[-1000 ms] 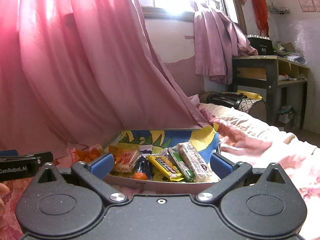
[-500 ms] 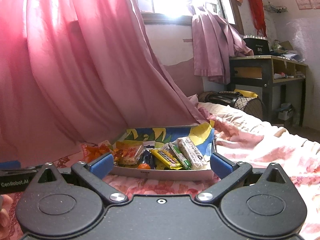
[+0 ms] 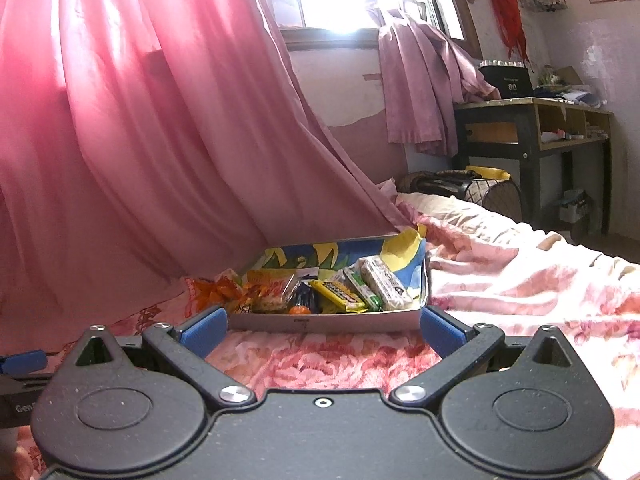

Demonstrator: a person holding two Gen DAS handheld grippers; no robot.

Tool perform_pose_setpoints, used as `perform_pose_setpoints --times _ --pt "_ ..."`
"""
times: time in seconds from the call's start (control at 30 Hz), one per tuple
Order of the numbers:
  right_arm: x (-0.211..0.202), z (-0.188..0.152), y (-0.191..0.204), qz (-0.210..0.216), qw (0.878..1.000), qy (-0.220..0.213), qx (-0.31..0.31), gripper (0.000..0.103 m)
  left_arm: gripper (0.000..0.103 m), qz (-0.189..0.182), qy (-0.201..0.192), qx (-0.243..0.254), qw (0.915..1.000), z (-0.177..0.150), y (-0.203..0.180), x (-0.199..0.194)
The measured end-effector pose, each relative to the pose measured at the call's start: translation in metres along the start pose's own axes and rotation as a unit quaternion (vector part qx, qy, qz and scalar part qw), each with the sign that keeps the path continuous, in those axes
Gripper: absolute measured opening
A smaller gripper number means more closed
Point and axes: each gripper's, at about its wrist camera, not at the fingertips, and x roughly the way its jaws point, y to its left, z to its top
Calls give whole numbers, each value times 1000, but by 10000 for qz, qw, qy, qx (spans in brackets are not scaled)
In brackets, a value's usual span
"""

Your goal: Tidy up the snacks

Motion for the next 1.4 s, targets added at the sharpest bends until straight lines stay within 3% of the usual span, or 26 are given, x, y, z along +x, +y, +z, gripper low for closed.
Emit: perform_pose_setpoints --times 0.6,1.4 --pt "14 -17 11 -159 9977 572 -325 102 103 18 180 -211 9996 -2 6 6" --pt "17 -19 10 -187 9970 673 -337 102 103 25 196 -205 9996 -2 5 6"
